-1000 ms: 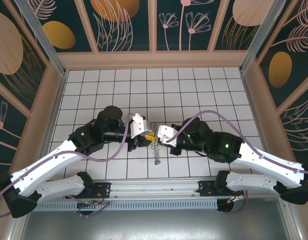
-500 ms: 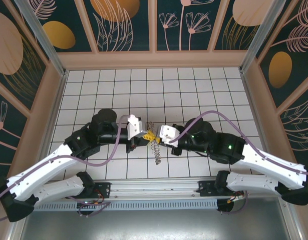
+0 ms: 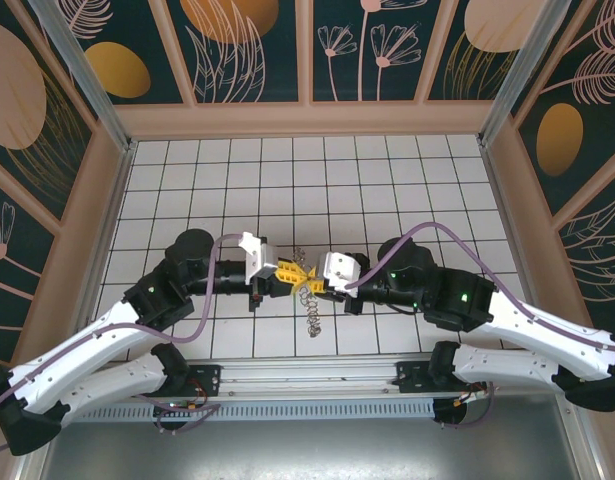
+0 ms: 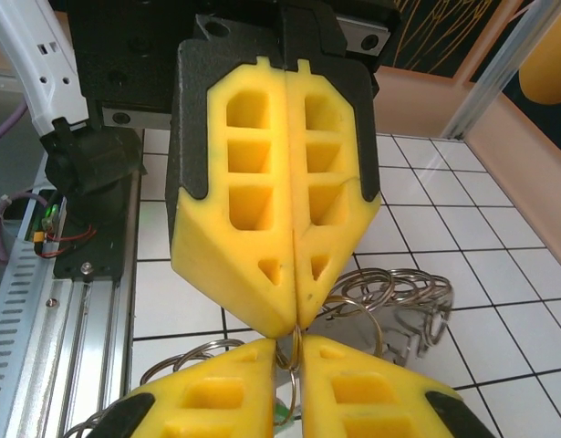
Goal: Put the keys on the keyring
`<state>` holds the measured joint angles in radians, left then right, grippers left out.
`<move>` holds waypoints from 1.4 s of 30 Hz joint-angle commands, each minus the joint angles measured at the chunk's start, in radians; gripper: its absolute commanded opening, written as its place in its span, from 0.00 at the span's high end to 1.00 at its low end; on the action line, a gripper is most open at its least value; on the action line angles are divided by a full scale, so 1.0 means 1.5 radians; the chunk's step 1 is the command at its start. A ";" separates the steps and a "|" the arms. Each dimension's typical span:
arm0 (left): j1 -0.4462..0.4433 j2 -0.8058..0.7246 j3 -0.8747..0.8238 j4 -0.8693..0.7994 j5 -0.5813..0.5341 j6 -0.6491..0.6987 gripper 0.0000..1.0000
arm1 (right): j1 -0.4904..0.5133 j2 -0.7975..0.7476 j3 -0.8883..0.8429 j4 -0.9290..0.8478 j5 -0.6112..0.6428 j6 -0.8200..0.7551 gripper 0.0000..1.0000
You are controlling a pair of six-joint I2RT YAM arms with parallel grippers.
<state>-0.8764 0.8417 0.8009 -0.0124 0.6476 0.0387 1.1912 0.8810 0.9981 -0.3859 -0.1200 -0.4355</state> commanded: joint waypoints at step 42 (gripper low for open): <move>0.000 -0.041 0.008 0.084 0.019 -0.005 1.00 | 0.008 -0.065 -0.032 0.012 0.002 0.033 0.68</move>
<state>-0.8772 0.7906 0.7963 0.0856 0.6575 0.0212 1.1931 0.8135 0.9546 -0.3641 -0.1070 -0.3992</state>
